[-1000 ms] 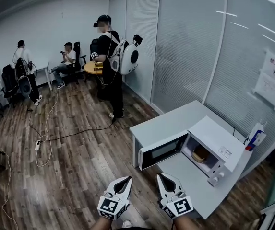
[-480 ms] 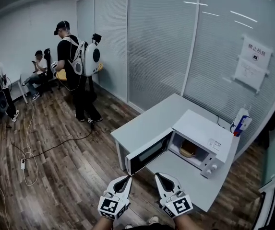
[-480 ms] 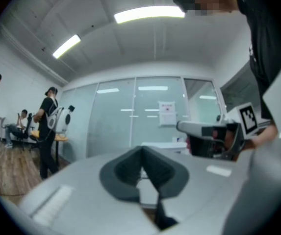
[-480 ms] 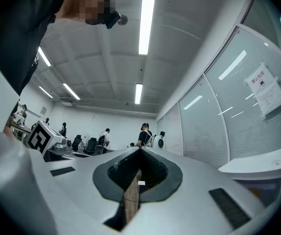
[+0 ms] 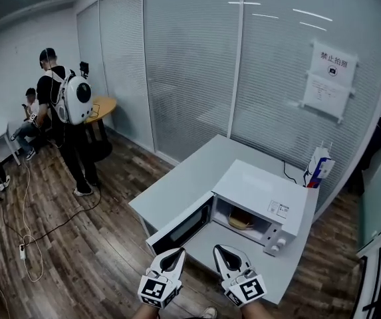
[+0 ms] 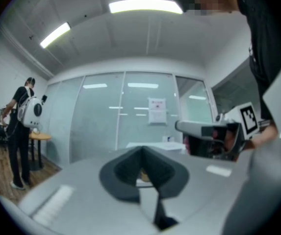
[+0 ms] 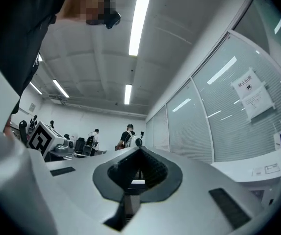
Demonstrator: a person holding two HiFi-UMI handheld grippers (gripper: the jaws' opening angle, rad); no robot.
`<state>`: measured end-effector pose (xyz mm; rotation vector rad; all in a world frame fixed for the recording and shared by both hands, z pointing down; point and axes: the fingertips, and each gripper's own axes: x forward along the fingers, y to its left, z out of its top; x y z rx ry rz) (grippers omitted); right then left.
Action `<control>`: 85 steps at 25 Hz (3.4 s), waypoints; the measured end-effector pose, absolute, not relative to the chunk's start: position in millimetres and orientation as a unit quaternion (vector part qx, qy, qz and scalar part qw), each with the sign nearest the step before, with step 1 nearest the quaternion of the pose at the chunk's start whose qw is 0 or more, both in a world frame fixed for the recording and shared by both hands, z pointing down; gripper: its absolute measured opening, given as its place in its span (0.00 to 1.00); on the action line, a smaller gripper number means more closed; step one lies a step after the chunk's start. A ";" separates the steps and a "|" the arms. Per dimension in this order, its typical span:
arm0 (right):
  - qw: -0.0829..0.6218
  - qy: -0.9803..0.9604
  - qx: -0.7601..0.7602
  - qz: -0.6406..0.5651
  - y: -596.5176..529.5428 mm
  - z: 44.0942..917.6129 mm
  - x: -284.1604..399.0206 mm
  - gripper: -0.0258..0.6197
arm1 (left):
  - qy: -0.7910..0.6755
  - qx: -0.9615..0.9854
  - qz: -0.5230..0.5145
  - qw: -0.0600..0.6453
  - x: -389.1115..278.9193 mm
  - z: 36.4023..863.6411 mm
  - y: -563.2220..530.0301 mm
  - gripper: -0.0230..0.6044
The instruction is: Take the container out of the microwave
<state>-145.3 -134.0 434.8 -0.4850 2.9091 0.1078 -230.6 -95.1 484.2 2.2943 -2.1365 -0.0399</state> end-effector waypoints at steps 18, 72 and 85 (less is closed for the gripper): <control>0.101 0.965 -0.243 0.014 -250.1 446.0 -85.6 0.04 | -0.635 0.770 -0.017 0.056 -184.0 506.6 -236.0 0.05; -0.077 0.890 -0.438 -0.100 -347.6 648.9 -43.5 0.04 | -0.574 0.791 0.163 0.135 -125.4 730.2 -432.7 0.90; -0.067 0.885 -0.451 -0.095 -344.8 643.0 -33.6 0.04 | -0.601 0.780 0.149 0.095 -135.8 720.2 -428.6 0.74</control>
